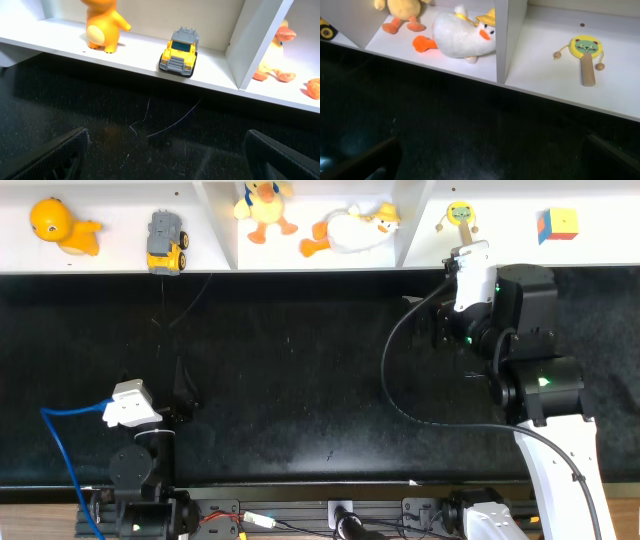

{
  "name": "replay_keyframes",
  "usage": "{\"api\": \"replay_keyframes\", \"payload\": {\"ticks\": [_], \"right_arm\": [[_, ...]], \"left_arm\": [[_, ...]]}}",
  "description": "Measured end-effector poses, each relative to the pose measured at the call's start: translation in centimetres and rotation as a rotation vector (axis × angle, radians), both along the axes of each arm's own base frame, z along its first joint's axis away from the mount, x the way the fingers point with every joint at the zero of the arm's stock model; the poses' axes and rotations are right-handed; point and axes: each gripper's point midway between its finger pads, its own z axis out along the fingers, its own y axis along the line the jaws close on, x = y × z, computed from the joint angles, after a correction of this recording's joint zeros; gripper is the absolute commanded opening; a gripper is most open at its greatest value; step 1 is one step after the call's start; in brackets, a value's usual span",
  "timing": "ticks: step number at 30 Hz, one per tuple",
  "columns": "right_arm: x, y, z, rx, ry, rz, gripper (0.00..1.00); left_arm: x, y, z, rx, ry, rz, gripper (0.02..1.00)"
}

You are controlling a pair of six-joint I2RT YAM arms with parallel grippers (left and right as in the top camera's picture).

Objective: Store Toys

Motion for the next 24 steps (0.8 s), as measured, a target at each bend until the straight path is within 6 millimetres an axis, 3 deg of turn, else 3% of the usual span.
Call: {"api": "replay_keyframes", "payload": {"ticks": [13, 24], "right_arm": [[-0.1, -0.1, 0.2, -0.002, -0.006, -0.008, 0.996], [-3.9, -0.6, 6.6, 0.023, -0.218, -0.008, 0.996]], "left_arm": [[0.0, 0.0, 0.0, 0.000, 0.000, 0.000, 0.998], [0.0, 0.0, 0.0, 0.000, 0.000, 0.000, 0.996]]}}
